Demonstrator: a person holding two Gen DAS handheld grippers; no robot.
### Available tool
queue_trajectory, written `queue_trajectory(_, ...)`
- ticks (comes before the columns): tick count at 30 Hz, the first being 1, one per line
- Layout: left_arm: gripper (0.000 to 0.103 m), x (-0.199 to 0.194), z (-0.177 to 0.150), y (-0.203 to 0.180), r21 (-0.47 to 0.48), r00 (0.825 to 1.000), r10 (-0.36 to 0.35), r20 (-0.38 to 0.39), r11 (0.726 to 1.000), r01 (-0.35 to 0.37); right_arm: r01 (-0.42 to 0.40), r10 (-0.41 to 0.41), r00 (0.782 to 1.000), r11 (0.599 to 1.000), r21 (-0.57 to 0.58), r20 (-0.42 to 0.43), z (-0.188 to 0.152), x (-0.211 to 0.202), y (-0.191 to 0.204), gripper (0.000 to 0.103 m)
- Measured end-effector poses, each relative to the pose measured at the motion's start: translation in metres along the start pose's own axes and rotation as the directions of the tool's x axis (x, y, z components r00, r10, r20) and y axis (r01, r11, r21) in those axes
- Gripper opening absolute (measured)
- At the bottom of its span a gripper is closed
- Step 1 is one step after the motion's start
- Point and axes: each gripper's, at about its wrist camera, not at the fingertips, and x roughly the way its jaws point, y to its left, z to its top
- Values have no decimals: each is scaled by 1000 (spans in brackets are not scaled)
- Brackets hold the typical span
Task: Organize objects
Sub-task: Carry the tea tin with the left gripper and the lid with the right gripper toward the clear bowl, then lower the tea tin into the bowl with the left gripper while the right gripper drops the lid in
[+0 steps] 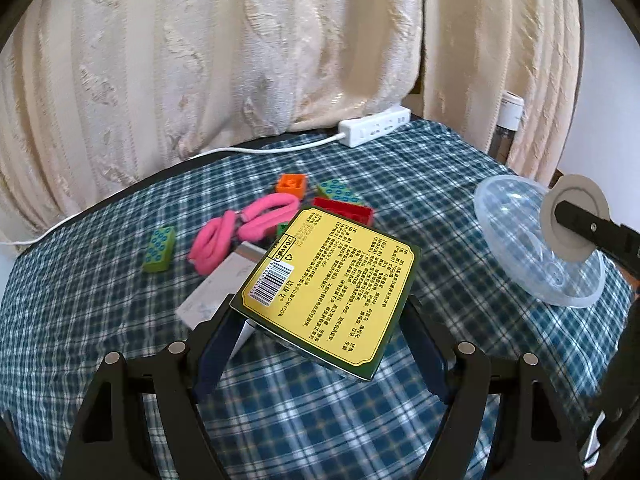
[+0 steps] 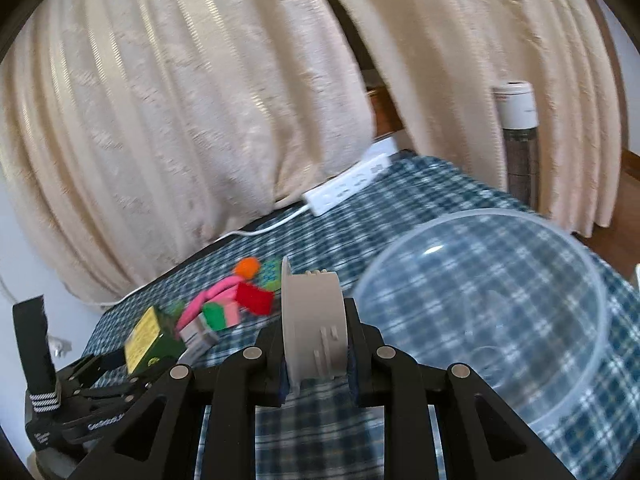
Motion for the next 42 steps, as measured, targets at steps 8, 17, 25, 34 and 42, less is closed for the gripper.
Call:
queue_trajectory(8,80,1,7,-26,38,1000,-28,-2,999,28,83,-84,996,996,34,29,5,-12,-33,22)
queue_trajectory(17,80,4,12,-54,81,999,-44,-5,996,44,111,-114,993,990,87,34,6,-12,-61,22)
queue_trajectory(25,80,5,16,-65,96,999,-52,-6,994,53,142,-145,989,987,78,41,5,-12,-68,22)
queue_trajectory(34,80,6,24,-84,131,997,-82,3,988,81,169,-172,984,983,75,46,5,-14,-73,22)
queue_trajectory(42,80,8,36,-112,174,991,-132,8,976,129,175,-180,982,981,86,54,6,-18,-79,23)
